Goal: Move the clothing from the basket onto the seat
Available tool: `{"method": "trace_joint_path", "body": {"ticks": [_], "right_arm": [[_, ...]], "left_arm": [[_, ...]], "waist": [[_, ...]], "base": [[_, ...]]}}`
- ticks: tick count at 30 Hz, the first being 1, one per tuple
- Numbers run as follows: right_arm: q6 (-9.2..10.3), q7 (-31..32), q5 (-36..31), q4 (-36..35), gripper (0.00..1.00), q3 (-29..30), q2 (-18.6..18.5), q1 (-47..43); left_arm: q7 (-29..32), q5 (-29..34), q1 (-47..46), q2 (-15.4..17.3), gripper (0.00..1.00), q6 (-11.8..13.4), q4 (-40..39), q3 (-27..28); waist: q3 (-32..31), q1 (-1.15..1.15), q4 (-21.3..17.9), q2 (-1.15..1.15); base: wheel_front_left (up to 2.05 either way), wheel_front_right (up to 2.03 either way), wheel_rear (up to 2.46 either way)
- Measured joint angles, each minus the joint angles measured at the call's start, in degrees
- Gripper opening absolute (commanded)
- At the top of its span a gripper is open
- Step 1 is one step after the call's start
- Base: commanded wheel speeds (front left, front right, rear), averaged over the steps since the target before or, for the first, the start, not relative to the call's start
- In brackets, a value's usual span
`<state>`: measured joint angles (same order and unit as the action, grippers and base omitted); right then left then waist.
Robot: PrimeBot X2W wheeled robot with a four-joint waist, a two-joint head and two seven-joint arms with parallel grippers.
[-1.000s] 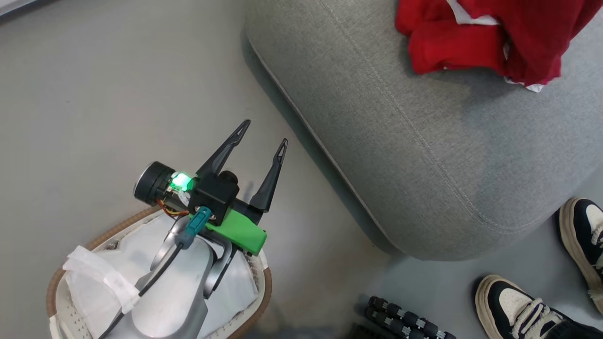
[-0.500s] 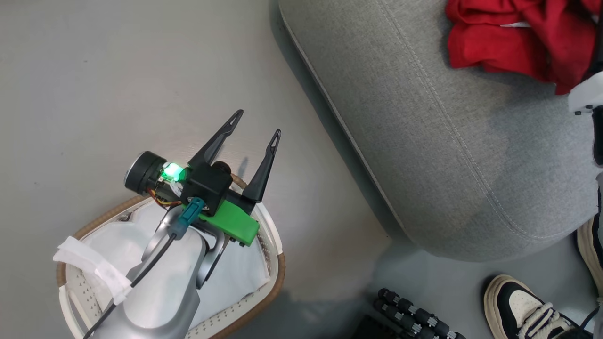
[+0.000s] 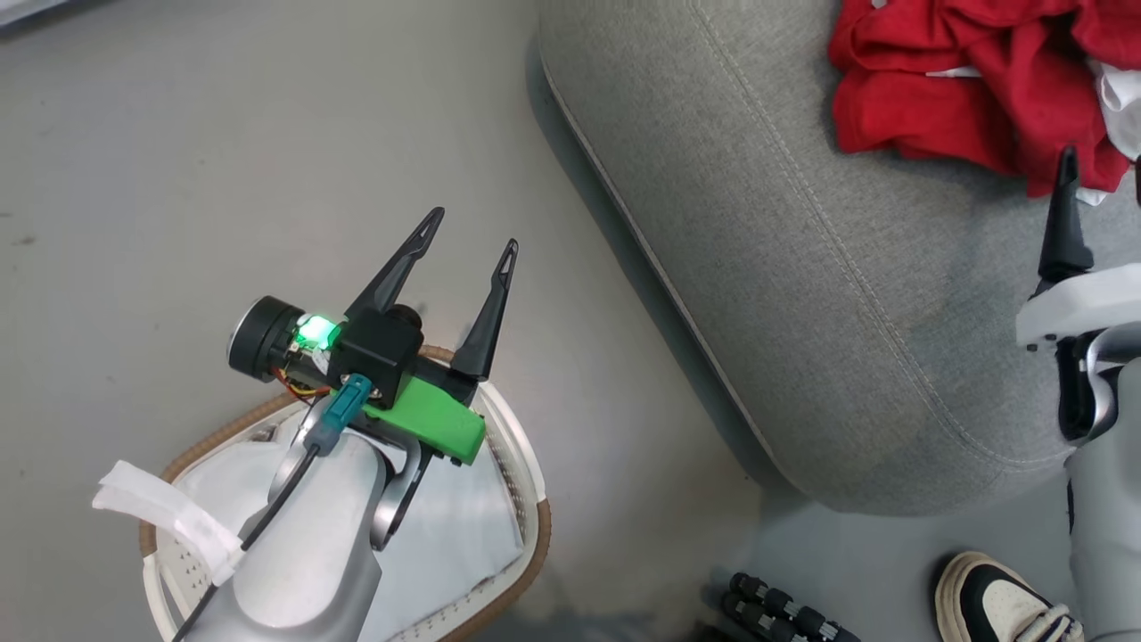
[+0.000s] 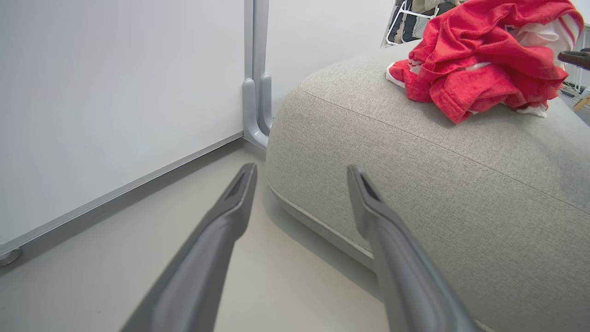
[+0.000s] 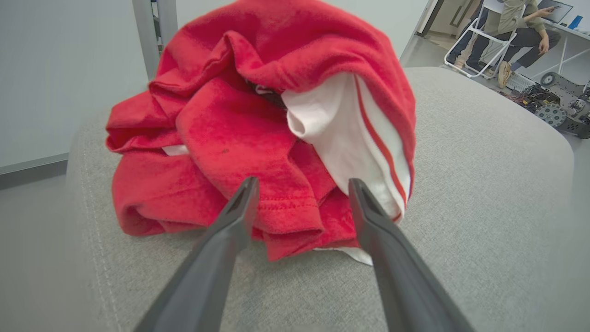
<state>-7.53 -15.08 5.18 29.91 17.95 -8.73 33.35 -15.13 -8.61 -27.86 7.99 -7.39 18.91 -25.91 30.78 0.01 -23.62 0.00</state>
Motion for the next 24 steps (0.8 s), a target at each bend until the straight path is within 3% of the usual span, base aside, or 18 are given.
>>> {"method": "trace_joint_path", "body": {"ticks": [10,24], "right_arm": [[0.01,0.0,1.7,-7.62,1.0,-6.45,2.44,-4.64],[0.01,0.0,2.11,-11.03,1.0,-14.26,4.75,-5.99]], "left_arm": [[0.0,0.65,2.61,-1.99,1.0,0.14,-1.27,4.91],[0.0,0.68,7.6,-4.41,1.0,2.37,-0.64,16.73]], "waist": [[-3.82,-0.01,2.89,0.0],[-7.79,-0.01,13.92,0.0]], "base": [[0.0,0.0,0.0],[0.0,0.0,0.0]]}}
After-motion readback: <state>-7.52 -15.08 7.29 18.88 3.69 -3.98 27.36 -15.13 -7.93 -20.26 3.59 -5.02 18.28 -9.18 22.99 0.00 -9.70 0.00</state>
